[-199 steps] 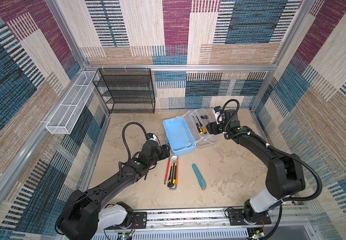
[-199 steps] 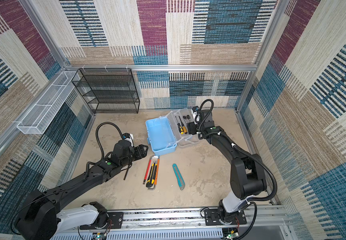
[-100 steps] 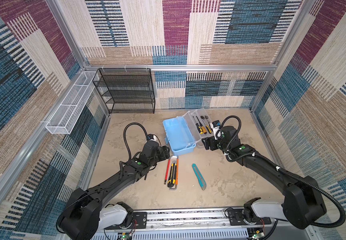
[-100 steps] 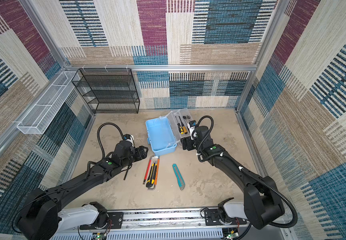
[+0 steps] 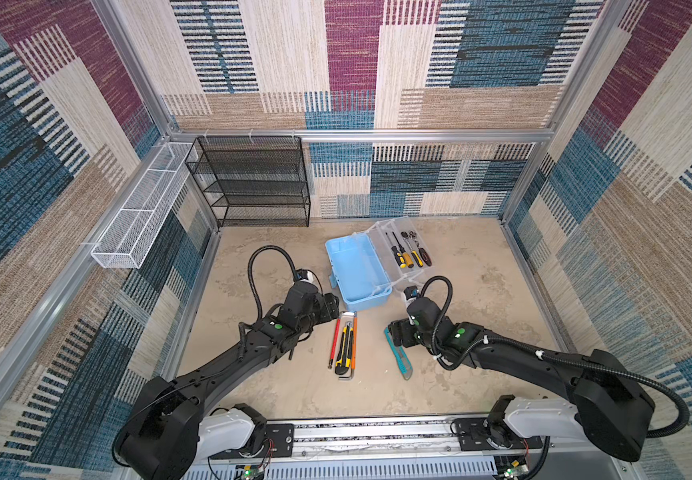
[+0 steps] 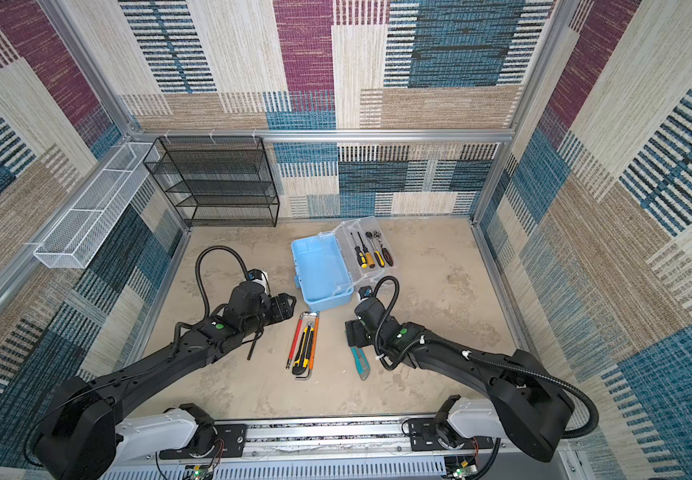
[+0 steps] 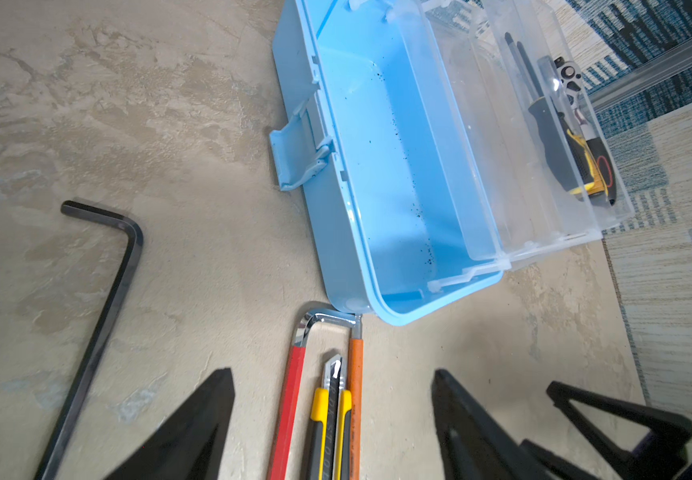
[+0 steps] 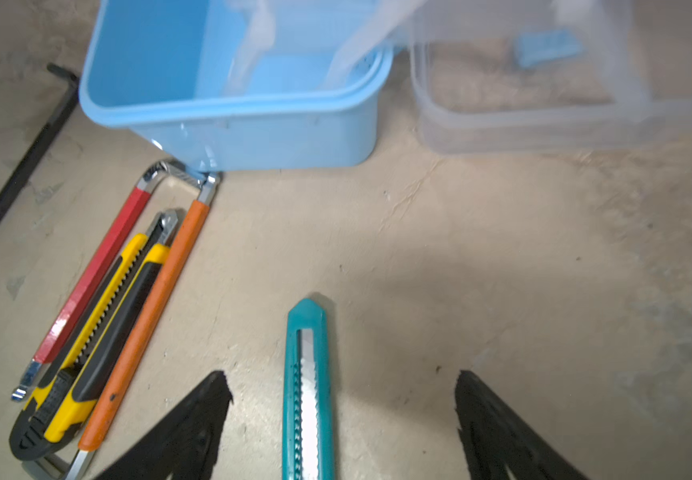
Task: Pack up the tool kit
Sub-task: 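Move the right gripper down to the teal utility knife and grasp it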
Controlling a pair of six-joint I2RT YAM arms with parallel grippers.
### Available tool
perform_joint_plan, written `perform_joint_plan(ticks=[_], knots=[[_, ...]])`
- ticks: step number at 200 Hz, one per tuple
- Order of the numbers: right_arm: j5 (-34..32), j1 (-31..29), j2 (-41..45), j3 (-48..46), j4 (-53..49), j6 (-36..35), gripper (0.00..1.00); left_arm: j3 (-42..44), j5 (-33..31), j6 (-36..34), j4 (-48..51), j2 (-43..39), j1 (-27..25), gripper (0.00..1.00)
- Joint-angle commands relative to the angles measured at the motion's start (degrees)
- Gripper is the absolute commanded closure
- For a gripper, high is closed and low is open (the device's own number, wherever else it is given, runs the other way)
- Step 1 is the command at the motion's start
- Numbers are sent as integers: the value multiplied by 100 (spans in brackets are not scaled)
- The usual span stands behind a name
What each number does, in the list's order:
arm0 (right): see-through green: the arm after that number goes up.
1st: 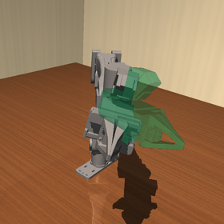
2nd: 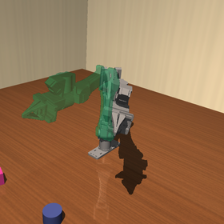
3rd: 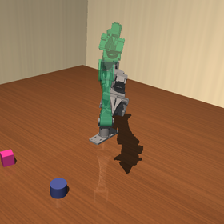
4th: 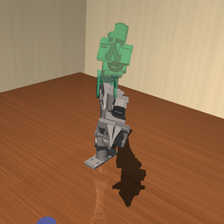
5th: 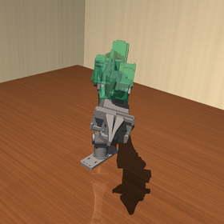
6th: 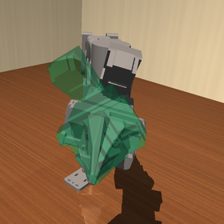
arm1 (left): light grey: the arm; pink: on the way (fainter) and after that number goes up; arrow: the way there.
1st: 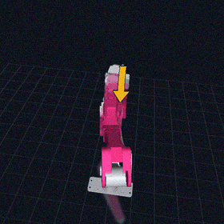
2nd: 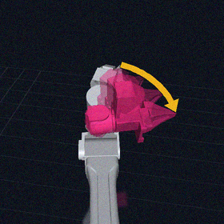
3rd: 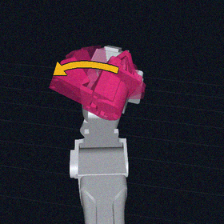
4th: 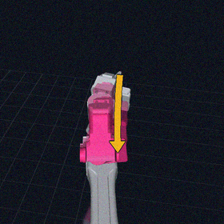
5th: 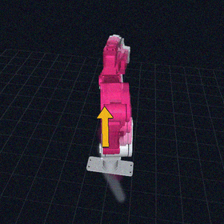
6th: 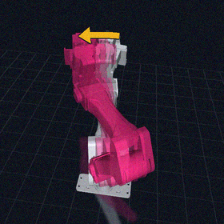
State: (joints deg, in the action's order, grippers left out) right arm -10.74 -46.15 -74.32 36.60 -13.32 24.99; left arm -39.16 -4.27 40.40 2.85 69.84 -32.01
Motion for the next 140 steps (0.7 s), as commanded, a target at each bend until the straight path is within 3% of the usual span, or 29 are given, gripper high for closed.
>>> perform_joint_plan(ticks=[1, 56, 84, 140], knots=[[-190, -286, -230, -29, -112, 584, 14, 13, -53, -87, 27, 3, 2, 22], [-4, -525, -802, -36, -360, 946, 25, 59, -85, -116, 64, -46, 2, 22], [84, -637, -969, 13, -502, 886, 44, 68, -101, -120, 85, -67, 2, 22], [299, -766, -1127, -151, -891, 973, 47, 154, -257, -147, 134, -217, 2, 21]])
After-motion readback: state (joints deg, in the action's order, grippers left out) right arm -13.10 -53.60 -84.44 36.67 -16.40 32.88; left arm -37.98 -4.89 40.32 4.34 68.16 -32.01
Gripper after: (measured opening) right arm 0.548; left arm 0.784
